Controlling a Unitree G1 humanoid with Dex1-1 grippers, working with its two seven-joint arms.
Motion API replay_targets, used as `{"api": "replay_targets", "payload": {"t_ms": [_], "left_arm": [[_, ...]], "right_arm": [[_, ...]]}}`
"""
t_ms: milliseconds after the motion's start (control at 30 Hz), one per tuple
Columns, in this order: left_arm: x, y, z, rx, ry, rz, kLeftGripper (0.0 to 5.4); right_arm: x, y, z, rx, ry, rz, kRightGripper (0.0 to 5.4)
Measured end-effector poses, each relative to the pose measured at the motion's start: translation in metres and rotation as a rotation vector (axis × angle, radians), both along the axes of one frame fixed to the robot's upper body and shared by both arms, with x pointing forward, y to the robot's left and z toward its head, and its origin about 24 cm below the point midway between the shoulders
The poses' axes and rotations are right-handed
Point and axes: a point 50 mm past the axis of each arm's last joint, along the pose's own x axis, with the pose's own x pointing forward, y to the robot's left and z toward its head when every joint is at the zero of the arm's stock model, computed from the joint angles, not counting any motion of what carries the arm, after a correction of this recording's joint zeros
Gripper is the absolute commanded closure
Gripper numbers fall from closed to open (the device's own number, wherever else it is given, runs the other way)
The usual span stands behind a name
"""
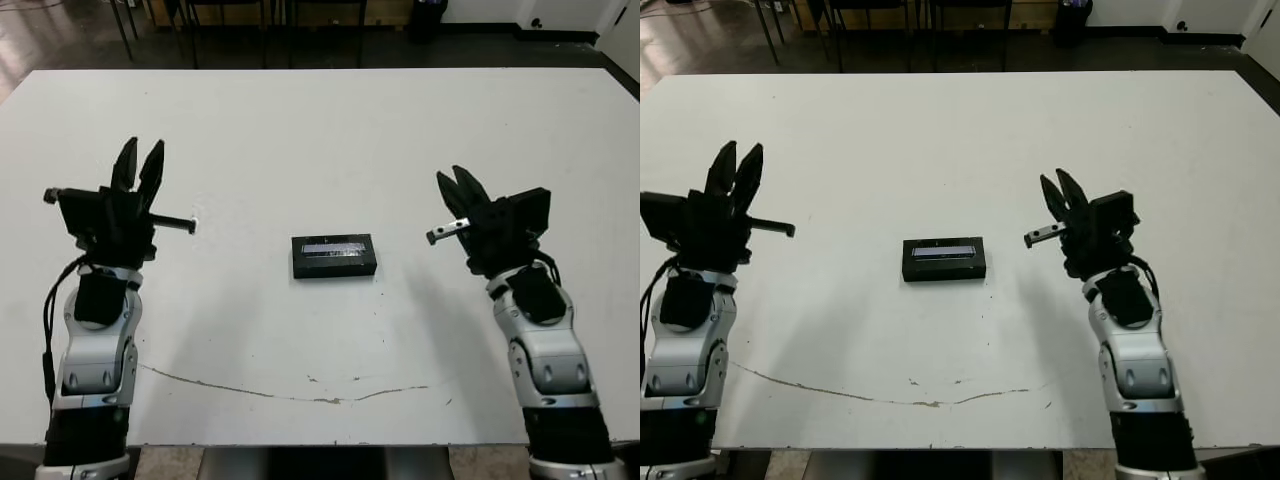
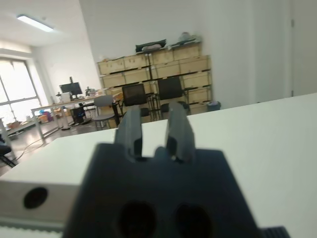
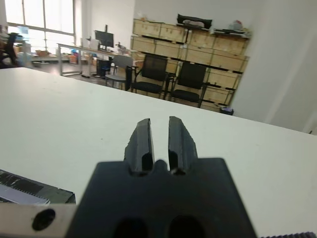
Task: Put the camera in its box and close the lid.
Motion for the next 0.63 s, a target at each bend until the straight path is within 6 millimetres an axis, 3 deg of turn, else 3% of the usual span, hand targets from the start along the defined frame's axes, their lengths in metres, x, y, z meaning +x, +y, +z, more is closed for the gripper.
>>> {"api": "replay_targets", "payload": {"t_ms": [233, 633], "left_arm": [[-0.002, -0.005, -0.014, -0.094, 0.048, 0.020, 5.39], [-0.003, -0.010, -0.014, -0.165, 0.074, 0.035, 5.39]], "right_arm": [[-0.004, 0.003, -0.007, -0.002, 0.003, -0.030, 5.40], [-0.004, 0.007, -0.010, 0.027, -0.001, -0.083, 5.40]]}}
